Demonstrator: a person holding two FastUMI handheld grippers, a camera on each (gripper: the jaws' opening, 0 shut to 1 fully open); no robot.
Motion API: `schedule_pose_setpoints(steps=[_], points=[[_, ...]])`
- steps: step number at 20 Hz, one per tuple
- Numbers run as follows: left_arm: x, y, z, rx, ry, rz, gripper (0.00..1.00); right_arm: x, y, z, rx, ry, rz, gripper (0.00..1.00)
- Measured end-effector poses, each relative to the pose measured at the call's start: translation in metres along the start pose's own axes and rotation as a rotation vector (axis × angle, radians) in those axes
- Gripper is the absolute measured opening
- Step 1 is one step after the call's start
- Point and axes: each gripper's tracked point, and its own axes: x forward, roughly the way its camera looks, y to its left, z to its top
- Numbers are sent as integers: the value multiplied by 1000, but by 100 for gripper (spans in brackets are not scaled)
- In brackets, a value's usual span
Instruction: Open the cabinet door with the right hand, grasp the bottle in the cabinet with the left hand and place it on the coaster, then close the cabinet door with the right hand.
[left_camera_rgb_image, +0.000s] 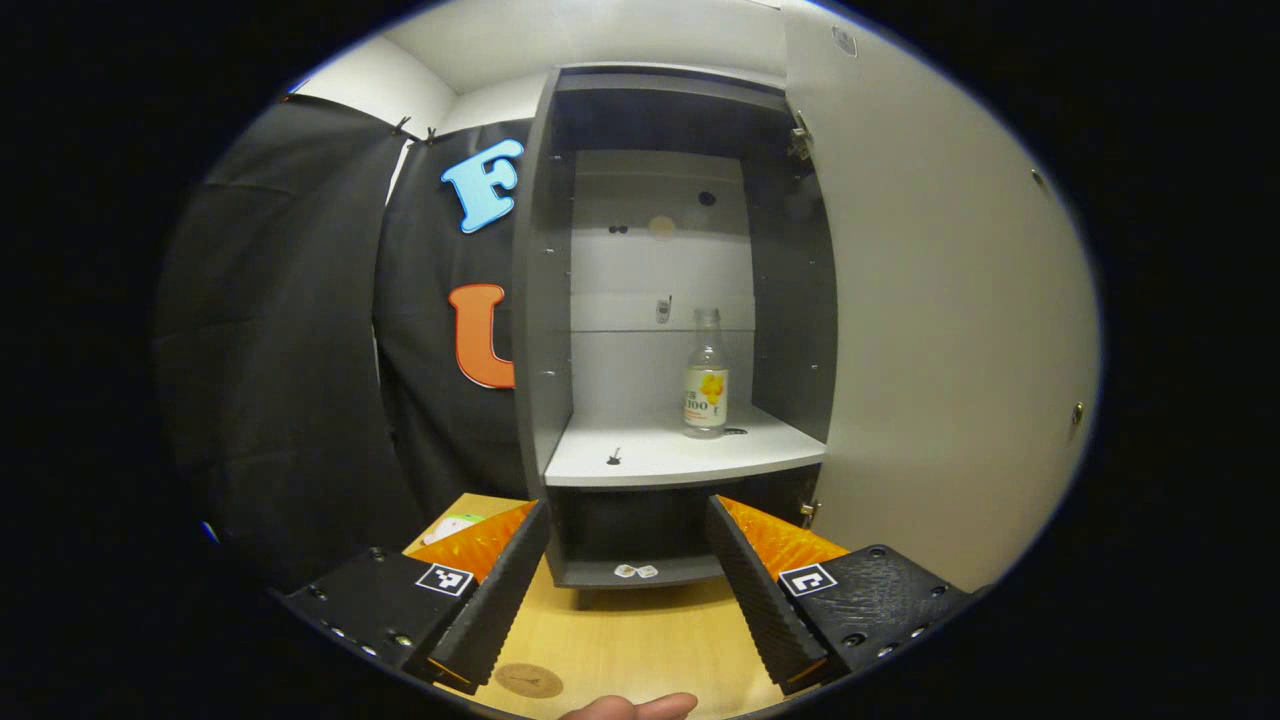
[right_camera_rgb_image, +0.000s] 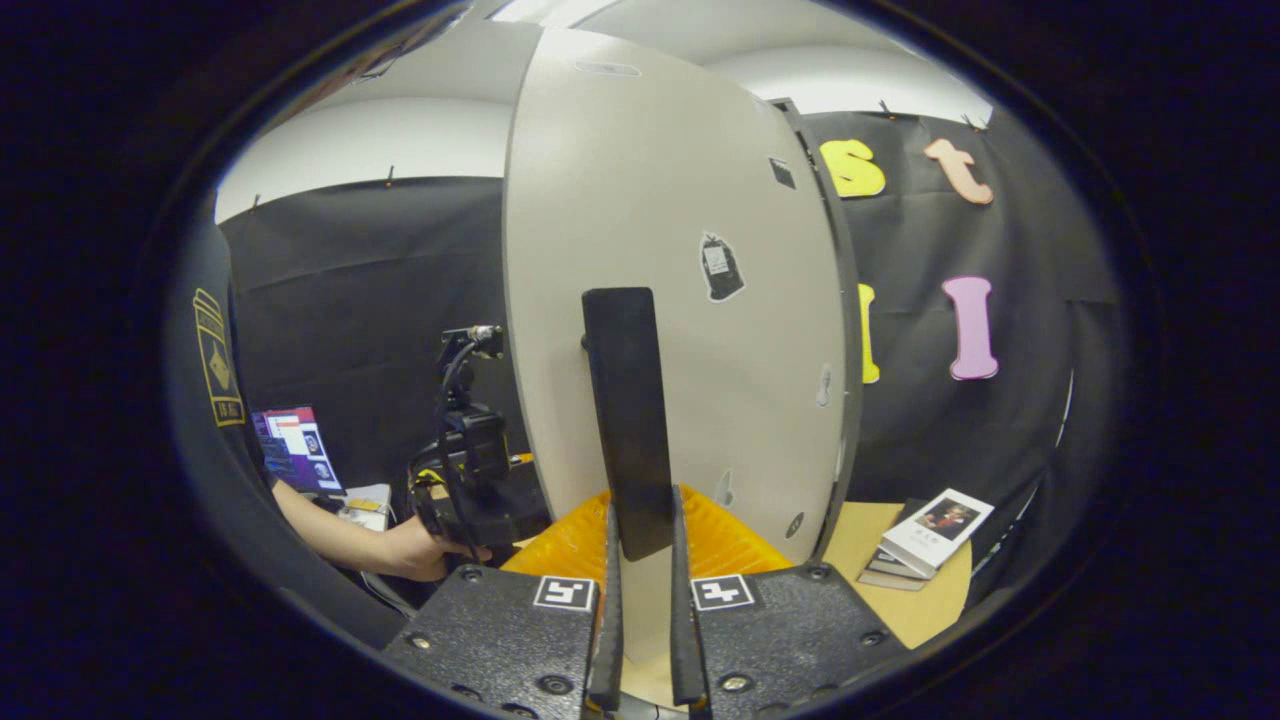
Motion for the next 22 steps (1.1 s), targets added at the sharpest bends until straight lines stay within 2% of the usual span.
schedule_pose_setpoints(steps=[4,7,10,13,14,15,18,20,21,22], points=[[10,-35,12,28,-11,4,95,-5,-9,-1,-2,-19,-63,19],[24,-56,23,57,-26,7,95,-9,-14,-1,56,-59,-87,21],[43,-67,31,80,-35,22,96,-12,-14,3,103,-86,-96,21],[64,-72,45,129,-66,29,96,-6,-17,0,127,-107,-143,18],[76,-74,47,136,-72,23,96,-8,-18,-2,140,-120,-180,28],[86,-75,50,135,-82,21,96,-14,-18,-1,148,-137,-212,48],[119,-79,61,111,-90,7,96,-24,-39,-5,183,-168,-334,58],[142,-77,67,92,-97,18,96,-32,-44,-6,226,-189,-393,84],[155,-75,69,81,-94,23,96,-34,-43,-8,250,-185,-407,80],[169,-74,71,80,-94,25,96,-36,-43,-10,260,-179,-416,90]])
